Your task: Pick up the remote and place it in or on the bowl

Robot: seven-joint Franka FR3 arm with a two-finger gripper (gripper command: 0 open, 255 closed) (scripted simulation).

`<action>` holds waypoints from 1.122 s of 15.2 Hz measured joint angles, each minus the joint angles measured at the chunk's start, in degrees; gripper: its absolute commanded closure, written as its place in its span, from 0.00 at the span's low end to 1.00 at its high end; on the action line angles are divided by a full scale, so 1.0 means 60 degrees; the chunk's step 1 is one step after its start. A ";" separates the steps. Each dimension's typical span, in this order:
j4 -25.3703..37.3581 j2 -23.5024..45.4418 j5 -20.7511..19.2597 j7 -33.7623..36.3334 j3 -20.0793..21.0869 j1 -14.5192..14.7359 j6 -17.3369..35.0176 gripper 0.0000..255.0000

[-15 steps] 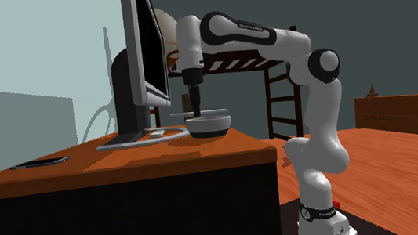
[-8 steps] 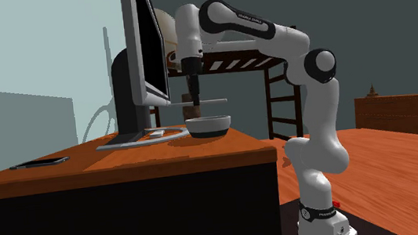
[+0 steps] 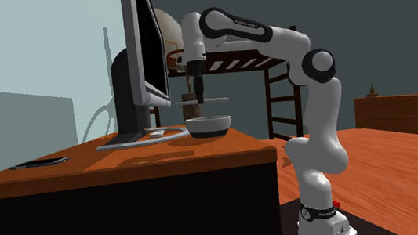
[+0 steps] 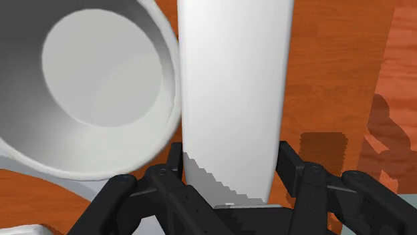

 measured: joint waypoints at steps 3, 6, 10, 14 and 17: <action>0.0244 0.0133 -0.0132 -0.0782 -0.0532 -0.0224 -0.0055 1.00; 0.0366 0.0195 -0.0276 -0.1623 -0.1102 -0.0467 -0.0053 1.00; 0.0691 0.0498 -0.0349 -0.2671 -0.1841 -0.0748 -0.0005 1.00; 0.0255 0.0369 -0.0448 -0.2947 -0.2036 -0.0858 0.0341 1.00; -0.0425 0.0080 -0.0552 -0.2849 -0.1979 -0.0883 0.0751 1.00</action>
